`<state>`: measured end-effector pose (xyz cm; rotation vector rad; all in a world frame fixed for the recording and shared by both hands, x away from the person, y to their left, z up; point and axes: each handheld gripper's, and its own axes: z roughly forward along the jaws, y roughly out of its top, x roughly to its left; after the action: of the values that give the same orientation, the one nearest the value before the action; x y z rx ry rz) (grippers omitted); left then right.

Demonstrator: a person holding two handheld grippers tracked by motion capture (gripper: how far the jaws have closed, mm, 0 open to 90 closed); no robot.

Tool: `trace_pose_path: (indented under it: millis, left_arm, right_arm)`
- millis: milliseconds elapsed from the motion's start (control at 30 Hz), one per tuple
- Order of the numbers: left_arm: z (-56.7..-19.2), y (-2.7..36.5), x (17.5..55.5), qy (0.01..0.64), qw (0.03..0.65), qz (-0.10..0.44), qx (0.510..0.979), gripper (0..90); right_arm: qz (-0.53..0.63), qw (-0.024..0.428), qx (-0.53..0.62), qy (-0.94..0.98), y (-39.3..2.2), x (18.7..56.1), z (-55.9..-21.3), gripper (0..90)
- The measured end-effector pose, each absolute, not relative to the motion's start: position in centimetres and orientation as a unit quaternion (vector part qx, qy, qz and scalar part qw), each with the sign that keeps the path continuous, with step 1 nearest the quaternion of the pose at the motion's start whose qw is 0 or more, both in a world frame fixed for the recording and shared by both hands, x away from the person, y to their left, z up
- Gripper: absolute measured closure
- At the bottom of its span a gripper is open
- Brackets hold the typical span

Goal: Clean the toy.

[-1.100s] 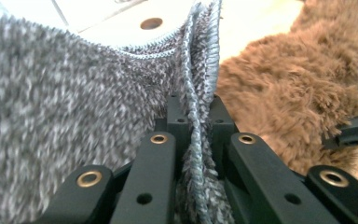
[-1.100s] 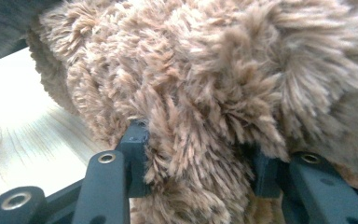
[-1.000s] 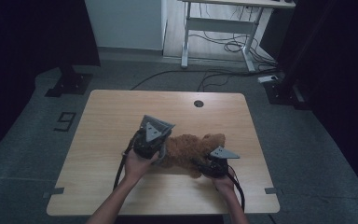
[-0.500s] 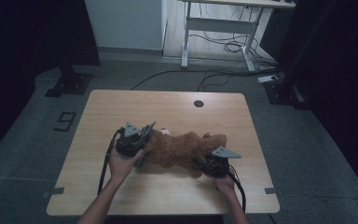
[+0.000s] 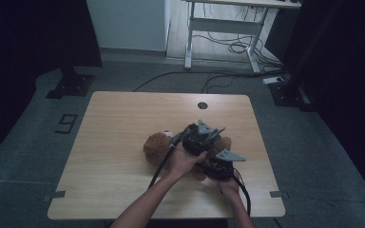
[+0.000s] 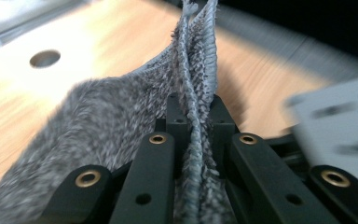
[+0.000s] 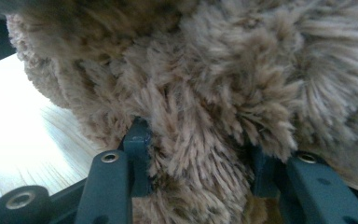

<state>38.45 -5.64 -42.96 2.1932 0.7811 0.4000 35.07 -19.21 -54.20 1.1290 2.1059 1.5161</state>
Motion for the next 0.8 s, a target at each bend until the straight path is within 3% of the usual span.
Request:
trace_pose_path:
  millis: [100, 267, 467, 800]
  left_arm:
    - [-44.8, -6.1, 39.2, 0.309, 0.362, 0.147, 0.867, 83.0]
    - [-44.8, -5.3, 37.8, 0.279, 0.338, 0.196, 0.877, 83.2]
    - [-44.6, -0.4, 38.0, 0.325, 0.374, 0.18, 0.85, 83.8]
    - [-43.8, 8.2, 37.5, 0.39, 0.389, 0.21, 0.808, 83.8]
  right_arm:
    - [0.525, 0.156, 0.398, 0.736, -19.2, 35.1, -54.3, 52.8]
    - [0.529, 0.15, 0.4, 0.733, -19.2, 35.1, -54.5, 52.9]
    - [0.531, 0.153, 0.398, 0.732, -19.0, 35.1, -54.4, 52.9]
    - [0.531, 0.152, 0.396, 0.734, -19.2, 35.1, -54.5, 53.1]
